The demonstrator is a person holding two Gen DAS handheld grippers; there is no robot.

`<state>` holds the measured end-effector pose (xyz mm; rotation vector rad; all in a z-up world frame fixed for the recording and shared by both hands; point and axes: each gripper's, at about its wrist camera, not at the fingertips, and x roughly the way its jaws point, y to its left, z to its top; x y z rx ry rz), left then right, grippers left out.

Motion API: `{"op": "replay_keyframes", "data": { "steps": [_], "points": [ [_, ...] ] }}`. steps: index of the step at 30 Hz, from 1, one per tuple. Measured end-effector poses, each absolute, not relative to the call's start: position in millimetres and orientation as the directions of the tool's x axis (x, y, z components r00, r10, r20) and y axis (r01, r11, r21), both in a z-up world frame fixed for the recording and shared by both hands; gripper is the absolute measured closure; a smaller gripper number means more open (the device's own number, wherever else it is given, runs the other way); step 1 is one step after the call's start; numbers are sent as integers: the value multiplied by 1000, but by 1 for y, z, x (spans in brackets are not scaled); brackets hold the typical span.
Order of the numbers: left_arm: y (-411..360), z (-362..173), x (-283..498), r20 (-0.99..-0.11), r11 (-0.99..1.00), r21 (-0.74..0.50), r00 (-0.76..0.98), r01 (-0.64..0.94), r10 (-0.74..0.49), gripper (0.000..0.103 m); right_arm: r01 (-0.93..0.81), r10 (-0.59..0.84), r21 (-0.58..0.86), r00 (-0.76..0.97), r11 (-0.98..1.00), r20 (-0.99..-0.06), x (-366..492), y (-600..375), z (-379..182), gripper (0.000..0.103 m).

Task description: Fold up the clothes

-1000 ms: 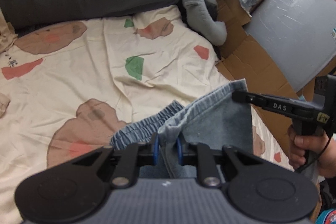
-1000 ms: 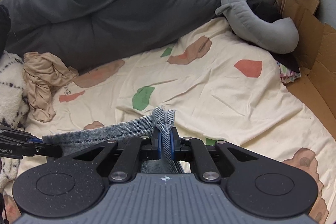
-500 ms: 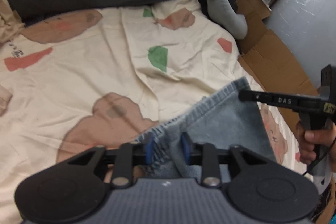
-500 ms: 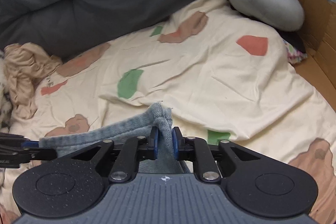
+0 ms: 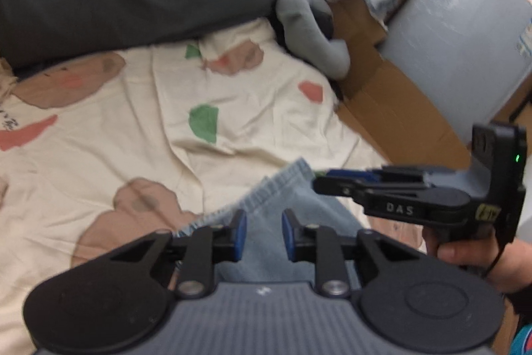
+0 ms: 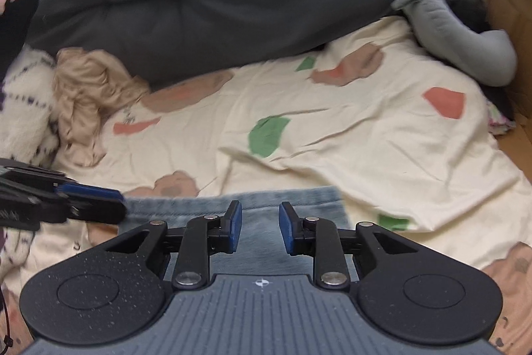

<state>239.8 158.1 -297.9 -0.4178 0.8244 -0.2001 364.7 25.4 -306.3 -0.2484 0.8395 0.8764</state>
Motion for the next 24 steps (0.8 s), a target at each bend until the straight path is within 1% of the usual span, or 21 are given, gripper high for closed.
{"op": "replay_keyframes", "data": {
  "steps": [3, 4, 6, 8, 11, 13, 16, 18, 20, 22, 24],
  "points": [
    [160, -313, 244, -686, 911, -412, 659, -4, -308, 80, -769, 583, 141, 337, 623, -740, 364, 35, -320, 76],
    [161, -319, 245, -692, 913, -407, 656, -12, -300, 84, -769, 581, 143, 333, 623, -743, 365, 38, -326, 76],
    [163, -326, 247, -704, 922, -387, 652, -18, -283, 89, -767, 580, 151, 325, 624, -747, 368, 43, -336, 76],
    [164, -333, 250, -719, 930, -367, 638, -12, -276, 89, -752, 584, 178, 317, 635, -747, 373, 46, -345, 76],
    [166, -343, 252, -734, 935, -356, 622, -11, -272, 89, -742, 570, 181, 311, 645, -760, 377, 51, -359, 79],
    [168, -351, 253, -750, 945, -328, 612, -13, -251, 100, -747, 562, 174, 303, 642, -770, 377, 54, -369, 80],
    [174, -358, 256, -765, 948, -316, 600, -35, -233, 100, -755, 554, 165, 297, 635, -778, 376, 58, -377, 82],
    [177, -352, 261, -777, 946, -317, 589, -64, -221, 100, -756, 549, 164, 289, 633, -785, 378, 60, -370, 82],
    [178, -340, 259, -763, 942, -329, 606, -66, -224, 99, -758, 543, 164, 281, 631, -791, 380, 61, -363, 81],
    [176, -326, 253, -735, 938, -343, 636, -48, -236, 93, -762, 571, 176, 289, 623, -768, 378, 54, -349, 79],
    [170, -315, 246, -719, 941, -337, 653, -30, -237, 89, -771, 591, 193, 275, 607, -758, 375, 49, -338, 78]
  ]
}}
